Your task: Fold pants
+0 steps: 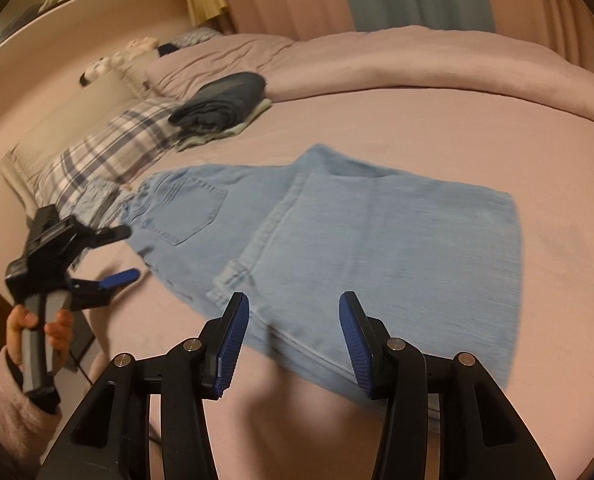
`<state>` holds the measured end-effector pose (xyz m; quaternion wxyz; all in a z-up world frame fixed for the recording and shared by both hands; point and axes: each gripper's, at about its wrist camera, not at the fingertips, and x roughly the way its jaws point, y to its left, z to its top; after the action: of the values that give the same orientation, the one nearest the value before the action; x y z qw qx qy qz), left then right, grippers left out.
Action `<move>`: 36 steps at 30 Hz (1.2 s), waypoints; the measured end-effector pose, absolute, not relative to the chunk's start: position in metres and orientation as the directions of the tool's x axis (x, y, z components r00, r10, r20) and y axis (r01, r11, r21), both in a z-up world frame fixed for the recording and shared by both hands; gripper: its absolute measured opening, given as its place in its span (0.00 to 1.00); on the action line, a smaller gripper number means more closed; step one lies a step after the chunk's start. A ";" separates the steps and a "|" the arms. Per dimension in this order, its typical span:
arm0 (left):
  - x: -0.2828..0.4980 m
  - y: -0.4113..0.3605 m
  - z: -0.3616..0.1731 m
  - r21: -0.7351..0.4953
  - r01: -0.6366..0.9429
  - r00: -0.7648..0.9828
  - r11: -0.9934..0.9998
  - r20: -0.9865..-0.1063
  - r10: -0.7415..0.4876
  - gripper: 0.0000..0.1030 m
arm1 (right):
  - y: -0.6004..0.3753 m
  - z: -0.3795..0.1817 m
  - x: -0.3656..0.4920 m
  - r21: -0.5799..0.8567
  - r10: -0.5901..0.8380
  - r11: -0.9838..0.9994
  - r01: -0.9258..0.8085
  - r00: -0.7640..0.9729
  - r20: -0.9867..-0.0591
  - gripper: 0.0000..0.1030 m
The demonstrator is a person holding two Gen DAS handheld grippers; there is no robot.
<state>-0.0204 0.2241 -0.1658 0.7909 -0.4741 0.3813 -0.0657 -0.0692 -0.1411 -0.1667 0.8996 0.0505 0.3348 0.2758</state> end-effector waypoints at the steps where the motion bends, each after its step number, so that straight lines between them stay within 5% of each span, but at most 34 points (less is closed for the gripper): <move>1: -0.015 0.225 -0.166 -0.801 -0.259 0.705 0.540 -0.538 -0.461 0.76 | -0.137 -0.165 -0.069 0.270 0.529 0.842 -0.467 0.622 -0.577 0.46; 11: 0.027 0.248 -0.168 -0.854 -0.299 0.752 0.425 -0.486 -0.446 0.72 | -0.119 -0.158 -0.062 0.273 0.531 0.839 -0.470 0.605 -0.593 0.46; 15: 0.022 0.247 -0.173 -0.825 -0.334 0.742 0.457 -0.529 -0.413 0.26 | -0.102 -0.156 -0.048 0.260 0.529 0.838 -0.480 0.595 -0.605 0.46; 18: 0.016 0.251 -0.177 -0.846 -0.324 0.752 0.424 -0.502 -0.427 0.22 | -0.085 -0.155 -0.031 0.227 0.494 0.854 -0.467 0.596 -0.634 0.43; 20: 0.016 0.245 -0.165 -0.818 -0.300 0.754 0.491 -0.519 -0.403 0.20 | -0.073 -0.153 -0.017 0.215 0.490 0.852 -0.477 0.586 -0.645 0.27; 26: 0.014 0.214 -0.109 -0.705 -0.122 0.797 0.699 -0.489 -0.354 0.19 | -0.034 -0.169 0.041 0.179 0.406 0.889 -0.422 0.544 -0.734 0.12; 31: 0.009 0.182 -0.077 -0.585 -0.010 0.817 0.811 -0.472 -0.331 0.18 | -0.032 -0.178 0.061 0.238 0.415 0.889 -0.390 0.473 -0.777 0.09; 36: 0.000 0.160 -0.059 -0.516 0.058 0.823 0.855 -0.460 -0.334 0.18 | -0.056 -0.165 0.011 0.370 0.553 0.820 -0.437 0.440 -0.707 0.09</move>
<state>-0.0002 0.1603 -0.0589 0.9220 -0.2478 0.2778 -0.1064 0.0105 -0.0556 -0.1647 0.8461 0.0660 0.4407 0.2927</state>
